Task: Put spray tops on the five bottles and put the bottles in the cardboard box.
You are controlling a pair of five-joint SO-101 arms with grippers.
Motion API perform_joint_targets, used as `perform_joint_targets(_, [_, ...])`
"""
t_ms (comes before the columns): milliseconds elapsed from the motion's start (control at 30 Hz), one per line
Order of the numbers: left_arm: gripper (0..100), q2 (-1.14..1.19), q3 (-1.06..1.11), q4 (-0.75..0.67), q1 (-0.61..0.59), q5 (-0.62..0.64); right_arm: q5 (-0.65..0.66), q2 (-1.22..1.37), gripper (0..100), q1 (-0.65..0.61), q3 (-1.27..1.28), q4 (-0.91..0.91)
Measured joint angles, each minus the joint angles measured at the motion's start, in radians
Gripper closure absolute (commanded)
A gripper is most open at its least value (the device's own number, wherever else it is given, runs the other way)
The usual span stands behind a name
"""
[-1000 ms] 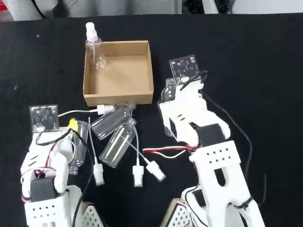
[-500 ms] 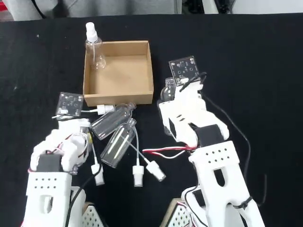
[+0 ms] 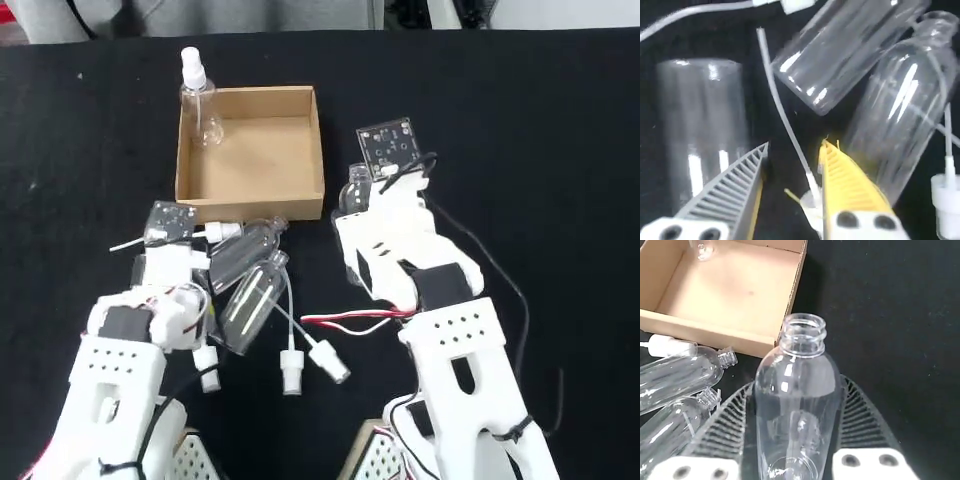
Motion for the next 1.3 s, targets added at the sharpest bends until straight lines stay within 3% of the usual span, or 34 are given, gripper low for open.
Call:
perform_joint_targets(400, [85,0.157,0.000,0.000,0.012,0.075,0.000,0.000,90.4,0.000,0.000,-0.002])
perform_joint_targets(533, [85,0.169,0.003,-0.063,0.012,0.077,0.000,0.000,90.4,0.000,0.000,-0.002])
perform_joint_targets(700, [94,0.169,0.031,-0.109,0.012,0.077,0.000,0.000,90.4,0.000,0.000,-0.002])
perform_joint_targets(1300, [97,0.170,0.057,-0.161,0.018,0.077,0.000,0.000,90.4,-0.002,0.000,-0.002])
